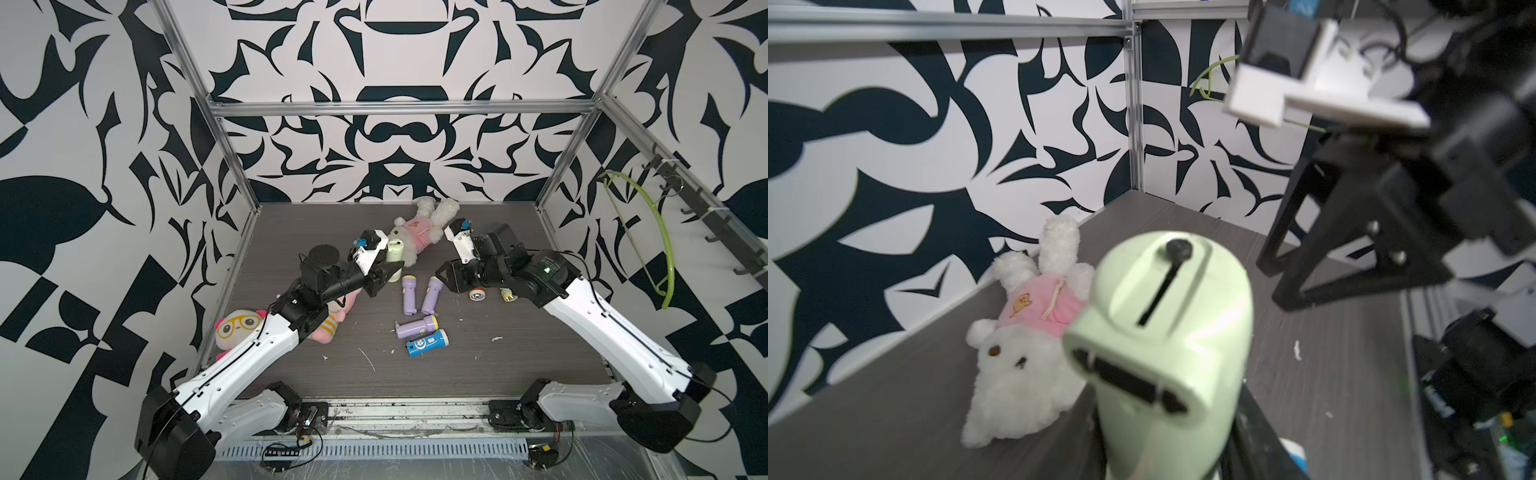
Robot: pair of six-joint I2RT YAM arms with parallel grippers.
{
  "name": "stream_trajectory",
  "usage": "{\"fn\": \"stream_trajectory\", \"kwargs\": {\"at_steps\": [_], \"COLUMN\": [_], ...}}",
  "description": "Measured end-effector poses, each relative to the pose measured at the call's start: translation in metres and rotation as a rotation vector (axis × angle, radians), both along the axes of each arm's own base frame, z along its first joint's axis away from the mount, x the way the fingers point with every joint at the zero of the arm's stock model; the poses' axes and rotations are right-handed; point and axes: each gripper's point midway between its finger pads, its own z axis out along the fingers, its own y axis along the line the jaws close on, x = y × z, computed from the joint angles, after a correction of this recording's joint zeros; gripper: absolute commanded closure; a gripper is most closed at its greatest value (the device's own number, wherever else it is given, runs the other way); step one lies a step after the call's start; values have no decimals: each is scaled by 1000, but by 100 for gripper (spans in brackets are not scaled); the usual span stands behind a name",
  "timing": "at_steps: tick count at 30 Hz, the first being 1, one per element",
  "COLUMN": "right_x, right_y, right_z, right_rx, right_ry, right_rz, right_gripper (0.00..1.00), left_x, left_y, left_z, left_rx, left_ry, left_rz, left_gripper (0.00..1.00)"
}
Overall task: Close the plug at the bottom of the flashlight
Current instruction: Close the plug of the flashlight, then place the flashlight at the center of the board.
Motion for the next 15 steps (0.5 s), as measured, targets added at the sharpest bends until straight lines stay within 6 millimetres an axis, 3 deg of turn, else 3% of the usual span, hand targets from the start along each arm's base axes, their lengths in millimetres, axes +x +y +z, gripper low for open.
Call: {"fn": "stream_trajectory", "kwargs": {"at_steps": [4,7,11,13,15], "right_x": [0,-1,-4,-3,1], "right_y": [-6,-11,-17,-18,-16], "right_z": [-16,-18,-9,-4,-1], "right_rx": [-41,-45,-31,-26,-21], "right_ry": [-14,-48,-106,-134,-153], "right_rz": [1,4,1,4,5], "right_gripper": [41,37,35,25,25], "left_x": [18,31,43,47,46], "left_y": [-16,-27,-43,-51,-59], "left_z": [16,15,-2,-11,-19], "left_rx": [-62,-88,-103,-101,-89], "left_ry": [132,237,401,475,525], "left_rz": [3,9,6,3,-2], "left_gripper": [100,100,100,100,100]}}
